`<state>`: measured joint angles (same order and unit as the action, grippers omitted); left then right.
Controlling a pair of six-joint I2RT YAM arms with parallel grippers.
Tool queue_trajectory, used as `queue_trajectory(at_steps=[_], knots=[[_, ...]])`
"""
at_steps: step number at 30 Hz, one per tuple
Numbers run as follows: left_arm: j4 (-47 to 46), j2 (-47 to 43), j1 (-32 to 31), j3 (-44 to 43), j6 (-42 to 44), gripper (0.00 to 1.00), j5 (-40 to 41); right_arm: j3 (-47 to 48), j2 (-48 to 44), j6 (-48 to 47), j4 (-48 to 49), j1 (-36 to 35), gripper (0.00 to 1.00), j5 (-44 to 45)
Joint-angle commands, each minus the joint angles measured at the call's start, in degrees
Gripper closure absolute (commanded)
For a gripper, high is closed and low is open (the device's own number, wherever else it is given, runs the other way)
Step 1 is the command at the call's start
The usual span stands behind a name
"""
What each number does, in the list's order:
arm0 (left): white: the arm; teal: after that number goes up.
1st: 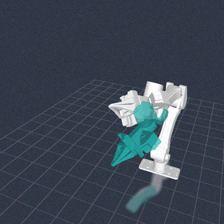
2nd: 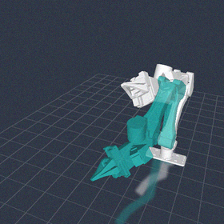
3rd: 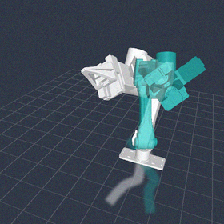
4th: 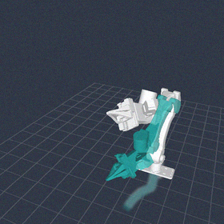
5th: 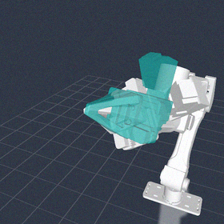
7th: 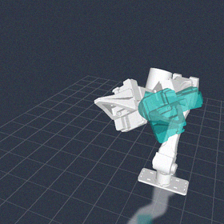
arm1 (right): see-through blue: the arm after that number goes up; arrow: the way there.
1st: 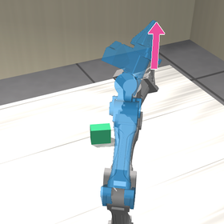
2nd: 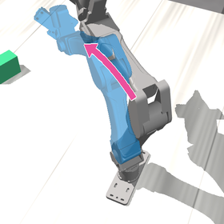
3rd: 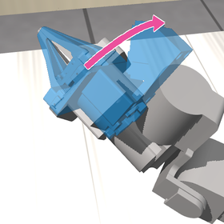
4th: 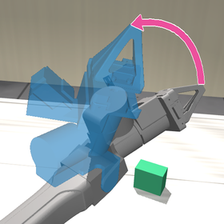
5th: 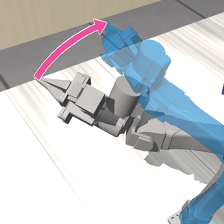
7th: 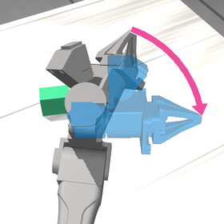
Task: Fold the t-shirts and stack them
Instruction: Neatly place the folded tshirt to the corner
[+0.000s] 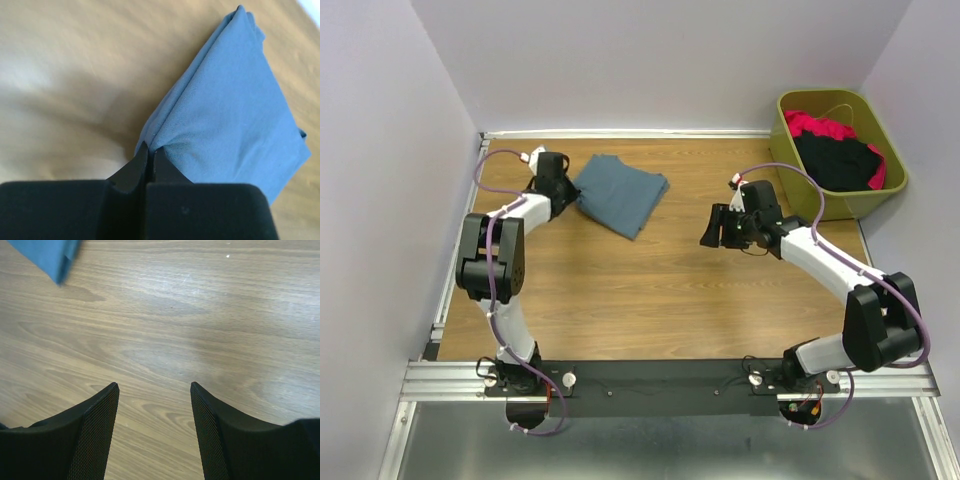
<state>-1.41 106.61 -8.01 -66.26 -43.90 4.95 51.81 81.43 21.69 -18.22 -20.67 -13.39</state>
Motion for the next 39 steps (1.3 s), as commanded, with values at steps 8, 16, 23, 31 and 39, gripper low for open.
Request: queue_trajectory(at_steps=[8, 16, 23, 31, 39], knots=[[5.1, 9.8, 15.6, -17.7, 12.3, 1.0, 2.8, 6.1, 0.0, -2.8, -5.4, -0.3, 0.34, 5.6], [7.4, 15.0, 22.4, -24.5, 16.0, 1.0, 5.2, 10.1, 2.2, -3.6, -8.1, -0.3, 0.34, 7.2], [6.9, 11.5, 24.2, -21.7, 16.1, 0.88, 9.9, 10.6, 2.7, -3.9, -8.5, -0.3, 0.34, 7.7], [5.5, 0.5, 23.9, -14.5, 10.9, 0.25, 7.2, 11.8, 2.2, -5.2, -9.3, -0.3, 0.34, 6.9], [-5.9, -11.6, 21.6, 5.3, -7.1, 0.23, -3.3, 12.4, 1.5, -6.2, -9.5, -0.4, 0.34, 3.3]])
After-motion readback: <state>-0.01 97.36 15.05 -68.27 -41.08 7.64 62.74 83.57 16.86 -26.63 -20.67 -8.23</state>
